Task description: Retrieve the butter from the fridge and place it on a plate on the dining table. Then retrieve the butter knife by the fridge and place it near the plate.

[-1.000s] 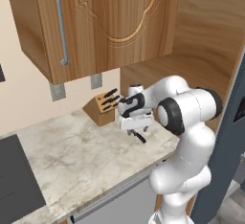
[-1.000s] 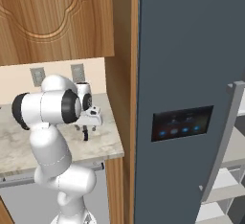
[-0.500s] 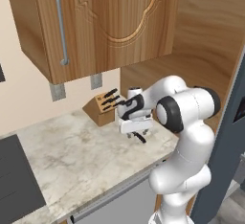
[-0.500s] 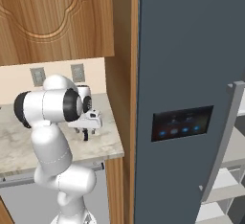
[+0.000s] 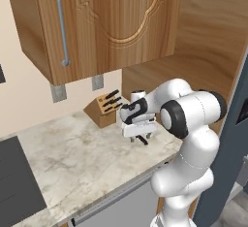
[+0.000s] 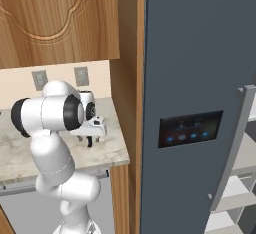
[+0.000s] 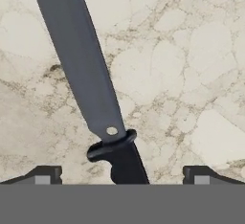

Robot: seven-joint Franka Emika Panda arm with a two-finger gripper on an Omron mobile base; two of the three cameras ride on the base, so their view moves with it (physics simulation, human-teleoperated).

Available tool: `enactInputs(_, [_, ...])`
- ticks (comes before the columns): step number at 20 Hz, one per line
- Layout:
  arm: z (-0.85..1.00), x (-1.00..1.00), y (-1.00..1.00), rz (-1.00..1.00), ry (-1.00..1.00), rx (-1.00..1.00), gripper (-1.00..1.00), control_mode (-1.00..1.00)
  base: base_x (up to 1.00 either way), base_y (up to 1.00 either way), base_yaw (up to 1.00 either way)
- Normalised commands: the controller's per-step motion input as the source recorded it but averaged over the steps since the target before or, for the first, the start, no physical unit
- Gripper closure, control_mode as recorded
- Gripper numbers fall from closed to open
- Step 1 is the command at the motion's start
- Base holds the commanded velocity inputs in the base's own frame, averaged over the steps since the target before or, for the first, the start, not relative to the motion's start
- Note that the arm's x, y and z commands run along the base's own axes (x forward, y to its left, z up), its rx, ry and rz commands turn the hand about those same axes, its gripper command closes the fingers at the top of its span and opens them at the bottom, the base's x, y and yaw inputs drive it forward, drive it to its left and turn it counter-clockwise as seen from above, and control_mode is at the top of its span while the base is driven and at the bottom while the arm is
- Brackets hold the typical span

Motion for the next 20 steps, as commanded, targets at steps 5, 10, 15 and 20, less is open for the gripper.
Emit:
enactInputs(5, [-0.26,0.00,-0.02,0.00,0.01,0.00,1.00,-1.00,0.00,0.00,0.00])
enactInputs(10, [-0.20,0.00,0.00,0.00,0.10,0.00,1.00,-1.00,0.00,0.00,0.00])
enactInputs(15, [-0.01,0.00,0.05,0.00,0.04,0.00,1.00,-1.00,0.00,0.00,0.00])
enactInputs(20, [0.22,-0.06,0.08,0.00,0.00,-0.01,1.00,-1.00,0.00,0.00,0.00])
